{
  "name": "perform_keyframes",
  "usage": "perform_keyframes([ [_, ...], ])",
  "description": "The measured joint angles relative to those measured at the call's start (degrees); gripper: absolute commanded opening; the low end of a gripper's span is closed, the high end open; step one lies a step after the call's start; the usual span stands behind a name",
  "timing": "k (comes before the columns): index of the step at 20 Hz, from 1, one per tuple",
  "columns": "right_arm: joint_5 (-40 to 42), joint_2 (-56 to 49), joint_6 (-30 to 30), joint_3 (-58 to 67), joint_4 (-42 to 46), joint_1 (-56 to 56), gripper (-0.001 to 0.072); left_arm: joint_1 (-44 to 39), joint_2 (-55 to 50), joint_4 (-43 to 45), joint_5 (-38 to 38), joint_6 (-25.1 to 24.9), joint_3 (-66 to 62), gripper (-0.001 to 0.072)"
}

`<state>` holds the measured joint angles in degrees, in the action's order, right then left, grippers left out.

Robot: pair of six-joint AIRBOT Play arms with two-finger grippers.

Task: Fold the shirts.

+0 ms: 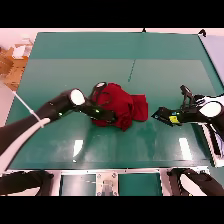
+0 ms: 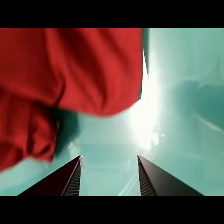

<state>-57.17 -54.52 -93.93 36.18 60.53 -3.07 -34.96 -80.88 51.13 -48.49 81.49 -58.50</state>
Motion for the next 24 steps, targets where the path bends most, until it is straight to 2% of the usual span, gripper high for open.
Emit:
perform_keyframes([
  [4, 4.09, -11.19, 3.67, 1.86, -3.48, -0.15, 0.0411, -5.51, -4.46, -2.60, 7.76, 0.31, 0.37, 0.0705],
  [5, 4.68, -13.84, 5.33, 2.60, -5.09, -0.15, 0.0411, -6.25, -5.27, -3.02, 8.70, 0.79, 0.39, 0.0602],
  [6, 5.16, -16.50, 7.30, 3.52, -7.04, -0.15, 0.0410, -6.75, -5.81, -3.23, 9.60, 1.22, 0.39, 0.0438],
  [7, 5.40, -18.78, 8.92, 4.37, -8.70, -0.15, 0.0409, -7.10, -6.25, -3.32, 10.43, 1.66, 0.37, 0.0217],
  [8, 5.46, -20.98, 10.29, 5.31, -10.47, -0.20, 0.0409, -7.37, -6.56, -3.43, 11.21, 2.10, 0.24, 0.0032],
  [9, 5.55, -22.73, 11.30, 6.19, -12.09, -0.22, 0.0398, -7.56, -6.67, -3.48, 11.61, 2.40, 0.11, 0.0028],
  [10, 5.51, -24.41, 12.24, 7.08, -13.29, -0.22, 0.0313, -7.72, -6.69, -3.58, 11.85, 2.71, 0.02, 0.0028],
  [11, 5.57, -25.77, 12.96, 7.78, -13.66, -0.22, 0.0122, -7.80, -6.51, -3.54, 11.98, 2.91, -0.07, 0.0028],
  [12, 5.81, -27.08, 13.62, 8.57, -13.88, -0.22, 0.0017, -7.80, -5.99, -3.39, 12.00, 3.10, -0.13, 0.0028],
  [16, 5.99, -29.35, 17.22, 11.78, -14.40, -0.61, 0.0013, -5.20, -0.68, -0.20, 9.09, 3.80, -0.24, 0.0028],
  [19, 4.02, -29.00, 18.58, 16.83, -14.21, -2.56, 0.0012, 0.50, 7.80, 5.77, 2.80, 4.81, -1.29, 0.0028],
  [24, -4.39, -18.88, 18.56, 32.50, -15.85, -6.08, 0.0013, 12.46, 23.54, 16.98, -9.33, 4.48, -11.76, 0.0028],
])
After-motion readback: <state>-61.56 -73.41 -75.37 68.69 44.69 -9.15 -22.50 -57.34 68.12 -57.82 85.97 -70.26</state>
